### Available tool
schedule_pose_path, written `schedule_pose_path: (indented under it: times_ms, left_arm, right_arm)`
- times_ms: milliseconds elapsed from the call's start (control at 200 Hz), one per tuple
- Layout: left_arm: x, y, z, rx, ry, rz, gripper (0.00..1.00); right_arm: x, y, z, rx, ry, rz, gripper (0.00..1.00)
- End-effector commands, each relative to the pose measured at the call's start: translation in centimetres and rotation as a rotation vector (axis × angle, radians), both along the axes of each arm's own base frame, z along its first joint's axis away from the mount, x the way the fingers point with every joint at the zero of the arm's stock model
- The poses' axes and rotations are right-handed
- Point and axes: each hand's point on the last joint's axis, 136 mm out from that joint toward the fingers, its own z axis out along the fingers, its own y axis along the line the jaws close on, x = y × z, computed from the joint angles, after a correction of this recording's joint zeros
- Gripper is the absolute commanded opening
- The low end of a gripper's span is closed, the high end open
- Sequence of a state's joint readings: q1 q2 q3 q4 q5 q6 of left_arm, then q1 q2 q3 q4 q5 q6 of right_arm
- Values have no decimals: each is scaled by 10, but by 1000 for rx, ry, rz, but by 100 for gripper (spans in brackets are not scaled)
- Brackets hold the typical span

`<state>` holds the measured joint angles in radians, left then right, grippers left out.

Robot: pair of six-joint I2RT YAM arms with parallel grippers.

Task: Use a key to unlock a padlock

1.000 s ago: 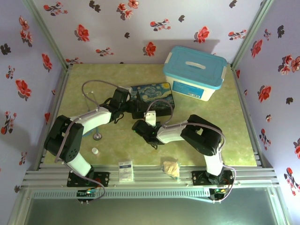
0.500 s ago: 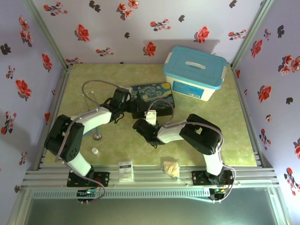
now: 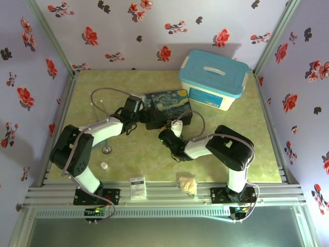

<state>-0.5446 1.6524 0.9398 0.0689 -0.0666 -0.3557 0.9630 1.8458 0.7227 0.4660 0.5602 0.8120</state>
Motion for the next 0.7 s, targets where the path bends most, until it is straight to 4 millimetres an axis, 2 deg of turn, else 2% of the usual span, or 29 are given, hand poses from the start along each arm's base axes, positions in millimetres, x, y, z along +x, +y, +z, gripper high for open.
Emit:
schedule_pose_path:
  times_ms: [0,100,240,280,345,420,525,695]
  left_arm:
    - [-22,28,-54,140,147,15,69]
    - [-22,28,-53,138,147,17,68]
    - [-22,29,-50,134,142,20,68]
    - [-22,28,-47,130,139,20,68]
    - [-21,27,-42,119,131,22,68]
    - [-19,25,-35,106,119,20,68]
    - [-16,23,-30,101,111,18,69]
    - [-17,23,-28,101,109,12,69]
  right_arm:
    - [14,-2,23,170,-69,-28,17]
    - [17,-10,29,272,-92,-34,10]
    - [9,-18,33,276,-85,-4,14]
    - [5,-18,32,271,-73,4,20]
    - [-2,-13,33,236,-58,35,40]
    - [-8,-3,30,189,-31,74,53]
    - [-10,12,22,194,-1,118,57]
    - [-3,26,12,201,30,131,60]
